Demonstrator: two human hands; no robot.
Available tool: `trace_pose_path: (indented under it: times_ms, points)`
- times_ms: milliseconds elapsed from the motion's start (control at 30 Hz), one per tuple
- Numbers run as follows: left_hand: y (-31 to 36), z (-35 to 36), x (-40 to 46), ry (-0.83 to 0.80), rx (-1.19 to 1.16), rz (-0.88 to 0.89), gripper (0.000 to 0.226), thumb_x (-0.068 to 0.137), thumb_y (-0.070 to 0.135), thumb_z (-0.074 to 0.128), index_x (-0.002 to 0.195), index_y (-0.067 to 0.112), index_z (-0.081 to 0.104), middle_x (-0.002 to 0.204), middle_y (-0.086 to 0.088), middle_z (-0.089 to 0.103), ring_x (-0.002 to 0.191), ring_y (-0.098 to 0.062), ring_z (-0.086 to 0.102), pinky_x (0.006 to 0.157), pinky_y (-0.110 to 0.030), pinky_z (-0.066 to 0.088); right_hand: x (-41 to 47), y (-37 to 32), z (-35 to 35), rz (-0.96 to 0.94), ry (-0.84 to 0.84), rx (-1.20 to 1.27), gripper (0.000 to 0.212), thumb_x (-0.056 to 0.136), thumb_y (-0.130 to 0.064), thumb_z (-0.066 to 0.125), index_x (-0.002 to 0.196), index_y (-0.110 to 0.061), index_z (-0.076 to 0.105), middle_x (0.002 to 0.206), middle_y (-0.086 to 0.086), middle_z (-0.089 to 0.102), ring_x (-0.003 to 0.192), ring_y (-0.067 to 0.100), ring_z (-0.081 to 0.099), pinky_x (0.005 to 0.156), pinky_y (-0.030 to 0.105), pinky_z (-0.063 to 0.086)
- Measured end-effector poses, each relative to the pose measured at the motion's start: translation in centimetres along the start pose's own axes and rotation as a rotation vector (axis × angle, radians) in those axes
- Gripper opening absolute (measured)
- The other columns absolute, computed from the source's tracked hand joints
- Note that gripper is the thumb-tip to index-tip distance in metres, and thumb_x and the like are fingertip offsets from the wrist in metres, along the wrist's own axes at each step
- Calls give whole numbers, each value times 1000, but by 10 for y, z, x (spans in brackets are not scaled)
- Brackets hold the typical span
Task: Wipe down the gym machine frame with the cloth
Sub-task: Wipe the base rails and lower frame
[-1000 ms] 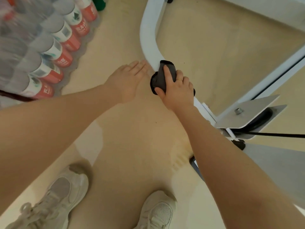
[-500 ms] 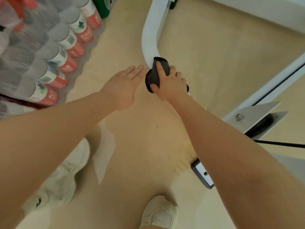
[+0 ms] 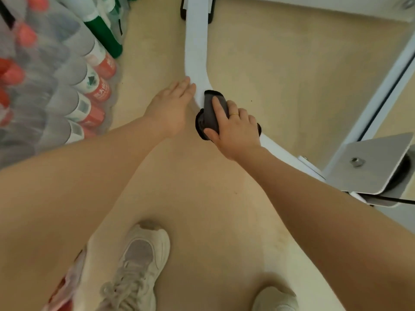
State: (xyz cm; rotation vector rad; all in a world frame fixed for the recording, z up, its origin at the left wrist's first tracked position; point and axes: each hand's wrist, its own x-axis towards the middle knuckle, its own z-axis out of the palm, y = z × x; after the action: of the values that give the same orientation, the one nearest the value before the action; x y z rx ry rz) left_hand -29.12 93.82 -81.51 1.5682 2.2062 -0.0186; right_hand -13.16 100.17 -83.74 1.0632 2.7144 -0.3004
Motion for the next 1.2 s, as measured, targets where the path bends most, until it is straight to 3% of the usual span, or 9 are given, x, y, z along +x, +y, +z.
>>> trace_pose_path:
  times_ms: [100,233,400,600,900,967,1067,1133,1200]
  points:
    - [-15,-9,9,-64,37,11,75,87,-1,39,148,18,1,156,-2,-4,143,-23,1,115,-33,7,16,-24,-2,85,-35,44,71,94,-52,34,149,-27,-3,155,11,10,131,33,27,106,44,20]
    - [-24,-21,21,-73,98,96,70,90,6,41,148,18,6,156,-6,-3,142,-26,6,114,-36,11,4,-5,-11,29,-107,116,72,93,-54,36,148,-32,-3,157,5,6,138,28,20,112,40,15]
    - [-21,-27,46,-51,38,132,57,96,28,35,148,20,13,156,-5,-2,139,-29,16,110,-38,20,-18,16,-18,134,-192,92,75,91,-56,37,149,-29,-4,149,6,25,125,30,36,104,38,26]
    - [-37,-26,58,80,-108,201,53,91,6,37,143,18,33,154,1,21,133,-26,32,102,-35,28,37,-41,-20,194,-152,28,75,95,-52,34,149,-21,-7,148,16,22,122,36,37,98,43,31]
    - [-40,-19,58,150,-272,195,56,88,-2,34,142,15,34,152,1,24,138,-16,26,104,-27,25,18,-28,-17,125,-74,176,67,99,-43,25,148,-13,-8,158,6,1,143,21,8,116,34,5]
    - [-40,-16,58,169,-403,168,56,88,-4,33,140,15,38,150,2,28,137,-12,28,105,-23,25,23,-31,-16,144,-41,209,67,99,-40,29,148,-11,-5,158,4,4,143,19,9,116,33,6]
    - [-37,-14,60,170,-823,11,49,92,-4,32,136,13,44,141,5,41,130,-6,36,103,-7,24,58,-45,-16,171,4,310,68,98,-42,33,149,-12,0,157,7,7,144,21,9,115,34,11]
    - [-37,-18,66,144,-1153,-129,42,96,2,33,136,11,43,137,0,46,127,-11,42,109,-20,29,95,-52,-20,230,11,428,66,98,-42,33,149,-12,4,157,12,3,144,24,9,114,34,15]
    - [-43,-21,71,154,-1219,-188,42,98,5,33,139,13,37,141,-4,42,129,-13,40,111,-32,29,133,-54,-28,271,26,512,64,99,-42,32,148,-11,7,156,16,-2,144,26,7,114,34,17]
